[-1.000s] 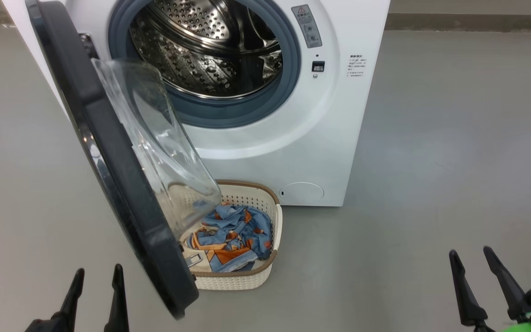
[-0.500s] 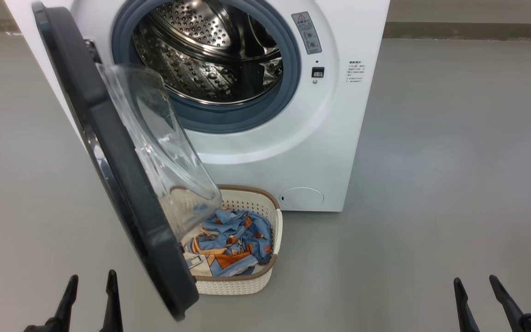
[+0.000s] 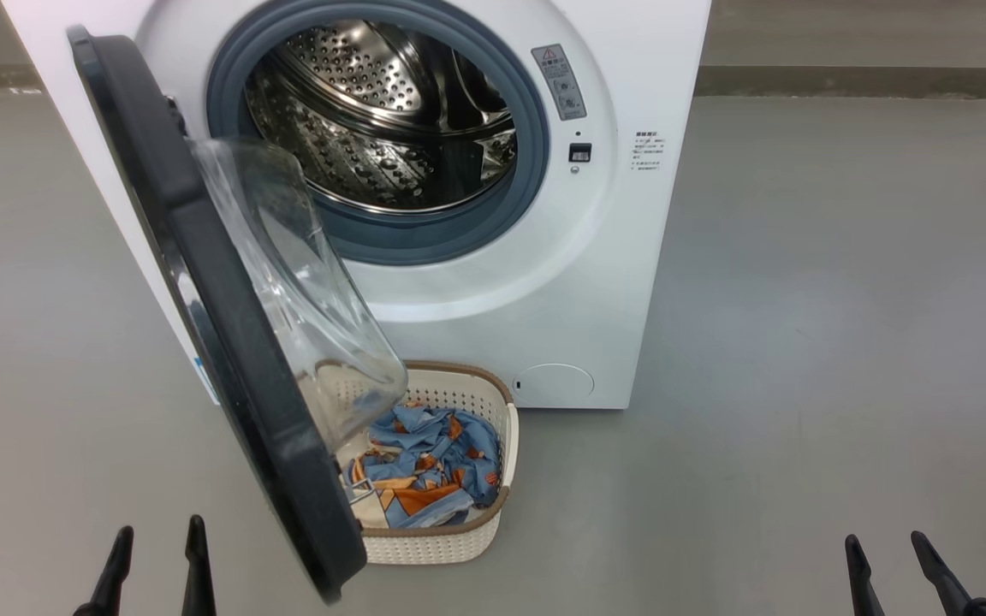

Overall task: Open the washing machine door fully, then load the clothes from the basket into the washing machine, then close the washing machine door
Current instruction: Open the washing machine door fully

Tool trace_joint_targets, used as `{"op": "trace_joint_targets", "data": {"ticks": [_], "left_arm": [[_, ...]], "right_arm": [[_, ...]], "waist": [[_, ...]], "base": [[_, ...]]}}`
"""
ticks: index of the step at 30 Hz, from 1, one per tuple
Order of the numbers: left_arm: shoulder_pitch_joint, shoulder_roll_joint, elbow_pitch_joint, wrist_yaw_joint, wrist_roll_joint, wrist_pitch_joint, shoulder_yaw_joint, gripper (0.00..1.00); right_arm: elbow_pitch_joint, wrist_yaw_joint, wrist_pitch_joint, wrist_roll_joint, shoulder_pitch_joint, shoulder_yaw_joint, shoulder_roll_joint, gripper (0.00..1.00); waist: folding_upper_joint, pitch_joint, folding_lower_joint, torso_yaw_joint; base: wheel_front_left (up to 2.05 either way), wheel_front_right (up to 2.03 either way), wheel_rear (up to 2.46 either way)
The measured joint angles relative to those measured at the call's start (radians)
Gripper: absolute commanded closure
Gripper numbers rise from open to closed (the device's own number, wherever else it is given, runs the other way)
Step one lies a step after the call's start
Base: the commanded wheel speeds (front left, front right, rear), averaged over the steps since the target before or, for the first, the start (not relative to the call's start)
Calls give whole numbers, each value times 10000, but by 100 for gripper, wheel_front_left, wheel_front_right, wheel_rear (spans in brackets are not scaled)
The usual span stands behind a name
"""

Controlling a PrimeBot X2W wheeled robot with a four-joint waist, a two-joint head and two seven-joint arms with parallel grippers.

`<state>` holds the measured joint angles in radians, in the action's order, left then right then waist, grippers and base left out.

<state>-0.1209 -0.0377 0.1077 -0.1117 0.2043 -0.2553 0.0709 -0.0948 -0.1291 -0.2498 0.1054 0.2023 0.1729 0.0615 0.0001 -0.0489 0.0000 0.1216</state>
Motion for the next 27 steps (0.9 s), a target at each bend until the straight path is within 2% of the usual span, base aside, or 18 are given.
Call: {"op": "trace_joint_targets", "data": {"ticks": [11,12,13,14,22,27], "left_arm": [[-37,0,21,-75,-56,0,21,0],[-37,0,23,-75,-69,0,27,4],[-37,0,38,-75,-71,0,36,68],[-37,0,63,-75,-71,0,48,100],[-31,4,-6,130,194,0,487,100],[326,10,-857,483,769,-2,1216,100]], "right_arm": [[-31,0,0,0,17,2,-46,0],[-25,0,0,0,17,0,-52,0],[-17,0,0,0,17,0,-58,0],[-13,0,0,0,17,2,-61,0],[92,0,0,0,18,63,-98,0],[163,0,0,0,19,234,-115,0]], "waist": [[-1,-139,0,-4],[0,-143,0,2],[0,-142,0,10],[0,-142,0,19],[0,-109,1,135],[0,-77,1,289]], "base": [[0,0,0],[0,0,0],[0,0,0],[0,0,0],[0,0,0],[0,0,0]]}}
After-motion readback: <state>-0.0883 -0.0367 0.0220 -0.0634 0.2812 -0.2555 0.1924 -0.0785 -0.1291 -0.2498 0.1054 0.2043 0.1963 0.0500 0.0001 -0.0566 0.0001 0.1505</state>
